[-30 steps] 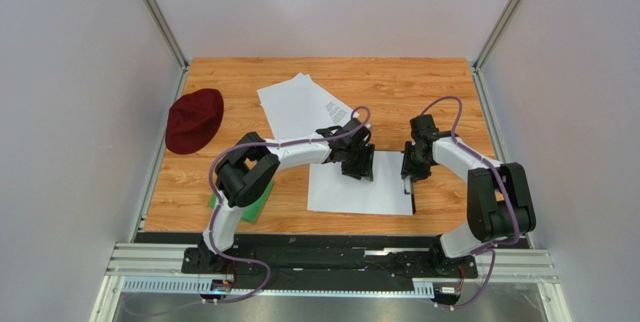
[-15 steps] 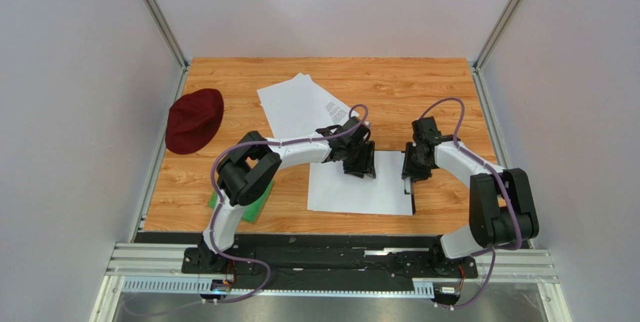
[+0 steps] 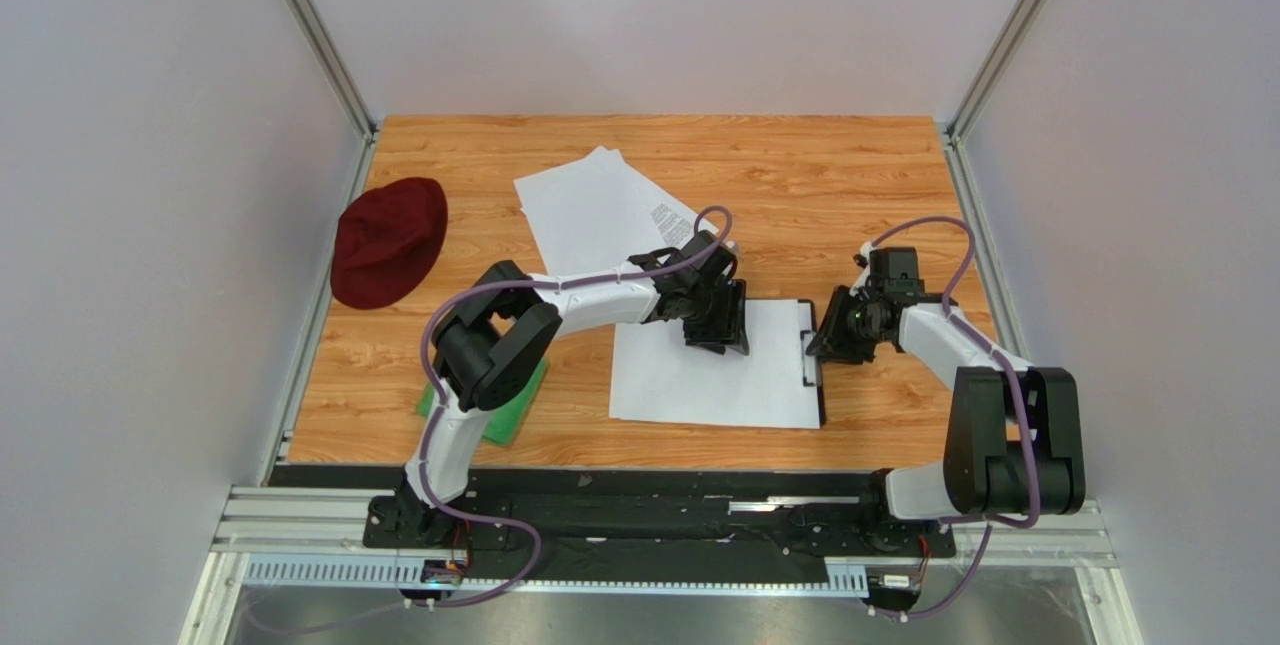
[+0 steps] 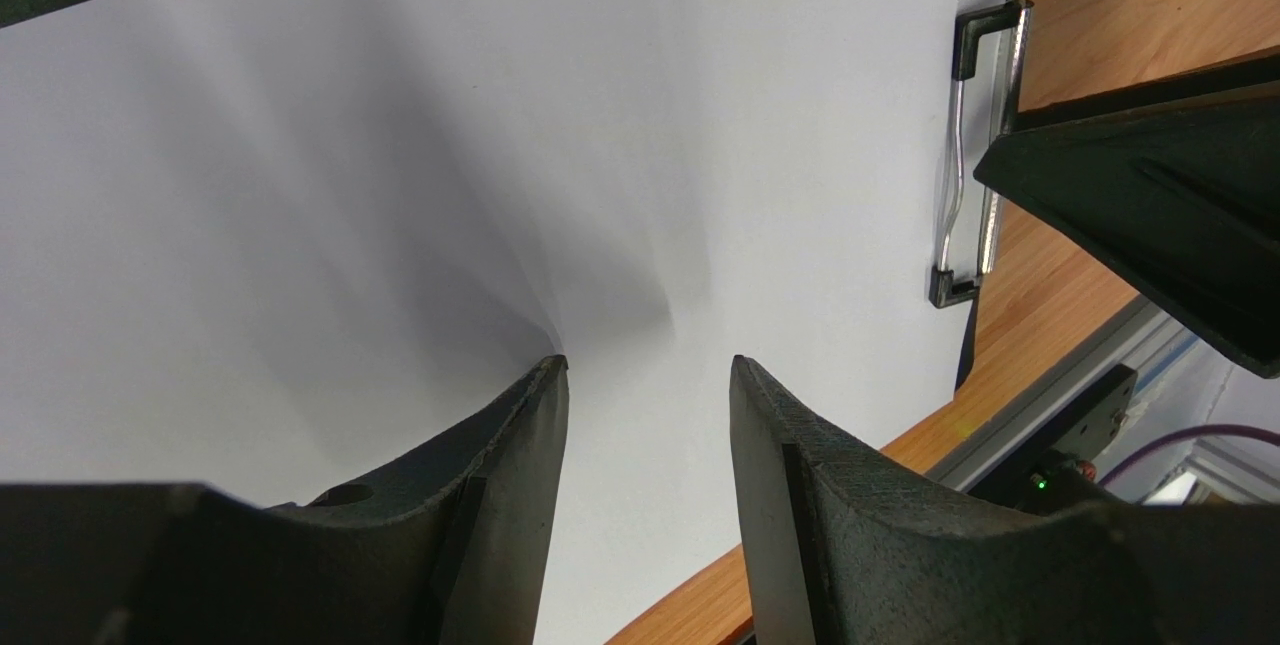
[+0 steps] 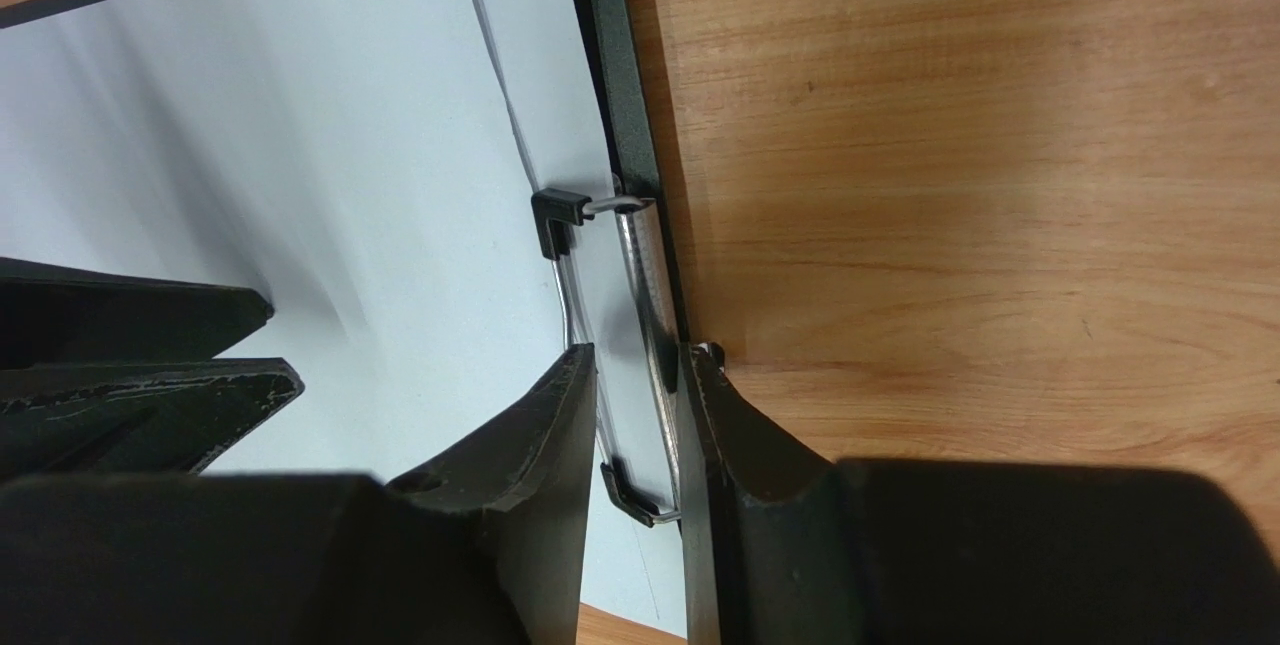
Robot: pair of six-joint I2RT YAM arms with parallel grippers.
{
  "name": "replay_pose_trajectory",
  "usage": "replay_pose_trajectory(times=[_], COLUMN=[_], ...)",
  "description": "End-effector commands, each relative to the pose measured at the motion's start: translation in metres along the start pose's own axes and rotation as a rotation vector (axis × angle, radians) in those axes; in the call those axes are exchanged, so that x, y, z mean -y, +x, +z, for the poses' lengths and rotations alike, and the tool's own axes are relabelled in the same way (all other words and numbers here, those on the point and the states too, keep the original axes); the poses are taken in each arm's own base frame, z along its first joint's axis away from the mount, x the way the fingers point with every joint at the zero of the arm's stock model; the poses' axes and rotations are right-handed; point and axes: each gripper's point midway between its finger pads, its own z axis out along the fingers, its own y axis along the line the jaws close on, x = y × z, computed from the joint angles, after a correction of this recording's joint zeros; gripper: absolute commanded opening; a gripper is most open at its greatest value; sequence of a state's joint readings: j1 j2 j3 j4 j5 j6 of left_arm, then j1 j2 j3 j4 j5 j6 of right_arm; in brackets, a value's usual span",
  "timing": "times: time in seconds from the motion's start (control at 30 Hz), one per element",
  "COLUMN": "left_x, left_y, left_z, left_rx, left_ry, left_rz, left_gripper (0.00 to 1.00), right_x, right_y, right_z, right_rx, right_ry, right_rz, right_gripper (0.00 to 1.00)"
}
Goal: Put the files into the folder
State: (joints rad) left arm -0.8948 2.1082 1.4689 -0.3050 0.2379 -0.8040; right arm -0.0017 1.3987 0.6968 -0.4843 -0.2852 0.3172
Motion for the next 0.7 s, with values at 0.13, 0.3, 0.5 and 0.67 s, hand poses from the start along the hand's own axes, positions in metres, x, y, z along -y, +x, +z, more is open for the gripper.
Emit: replay_pose_trajectory(times=[0.13, 0.3, 0.5, 0.67], left_x=[-0.026, -0.024, -0.002, 0.018], left_y=[0.017, 0.018, 0.009, -0.003], left_z=[0.019, 0.015, -0.008, -0.037], left_rx=[-0.055, -0.052, -0.027, 0.028], left_ry=[-0.079, -0.069, -0.004, 0.038], left_rz=[0.004, 0.008, 0.021, 0.041], left_gripper=[0.54, 0.54, 0.56, 0.61], right_x=[-0.035, -0.015, -0.015, -0.010], right_y=[-0.008, -0.010, -0.009, -0.008], right_z=[-0.006, -0.008, -0.013, -0.008], right_rx=[0.034, 0.042, 0.027, 0.010], right_ry=[-0.178, 0.003, 0.143, 0.265], right_rz=[-0.042, -0.066, -0.140, -0.207], right_gripper=[0.00, 0.34, 0.42, 0.49])
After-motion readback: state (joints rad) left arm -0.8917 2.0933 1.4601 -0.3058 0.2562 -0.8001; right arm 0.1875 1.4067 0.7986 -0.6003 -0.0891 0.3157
